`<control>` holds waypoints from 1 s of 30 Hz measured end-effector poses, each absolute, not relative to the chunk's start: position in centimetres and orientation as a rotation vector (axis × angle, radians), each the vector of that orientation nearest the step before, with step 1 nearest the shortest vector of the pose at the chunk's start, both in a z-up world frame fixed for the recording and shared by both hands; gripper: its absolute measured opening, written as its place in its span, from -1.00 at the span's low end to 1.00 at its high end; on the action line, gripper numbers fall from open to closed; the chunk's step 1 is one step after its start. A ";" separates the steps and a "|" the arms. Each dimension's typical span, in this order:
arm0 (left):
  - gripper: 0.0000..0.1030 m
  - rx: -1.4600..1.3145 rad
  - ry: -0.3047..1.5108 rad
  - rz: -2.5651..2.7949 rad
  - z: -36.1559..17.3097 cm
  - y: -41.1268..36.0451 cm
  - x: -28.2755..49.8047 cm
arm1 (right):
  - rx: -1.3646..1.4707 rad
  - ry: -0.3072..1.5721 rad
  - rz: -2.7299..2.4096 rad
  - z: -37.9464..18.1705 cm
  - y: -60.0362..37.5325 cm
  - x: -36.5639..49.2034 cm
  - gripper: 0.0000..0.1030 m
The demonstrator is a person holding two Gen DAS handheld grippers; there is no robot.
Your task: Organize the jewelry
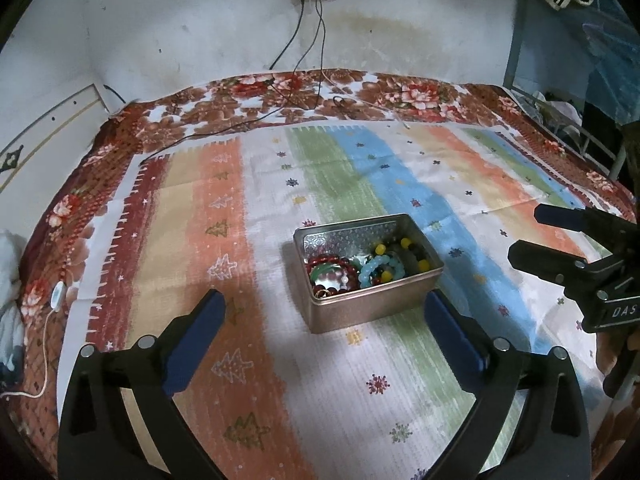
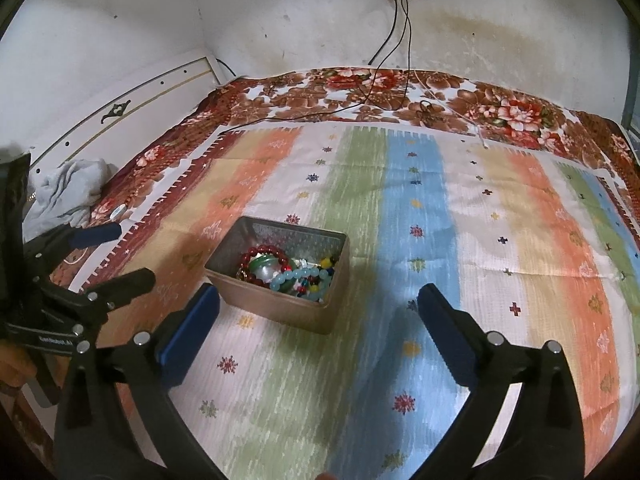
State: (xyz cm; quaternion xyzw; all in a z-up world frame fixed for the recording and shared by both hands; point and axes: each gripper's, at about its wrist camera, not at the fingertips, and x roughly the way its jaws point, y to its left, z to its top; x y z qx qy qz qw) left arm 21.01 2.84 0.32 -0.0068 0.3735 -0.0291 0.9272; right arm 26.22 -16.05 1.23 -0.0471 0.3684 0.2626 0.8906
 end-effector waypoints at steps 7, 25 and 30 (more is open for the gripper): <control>0.89 0.050 0.708 -0.046 1.2 1.8 19.9 | -0.105 0.756 0.568 1.4 -16.3 24.9 0.90; 0.89 0.054 0.661 -0.025 2.1 1.3 19.5 | -0.109 0.798 0.562 0.6 -16.0 25.1 0.90; 0.89 0.059 0.659 -0.030 2.1 1.1 19.4 | -0.109 0.806 0.563 0.4 -16.0 25.1 0.90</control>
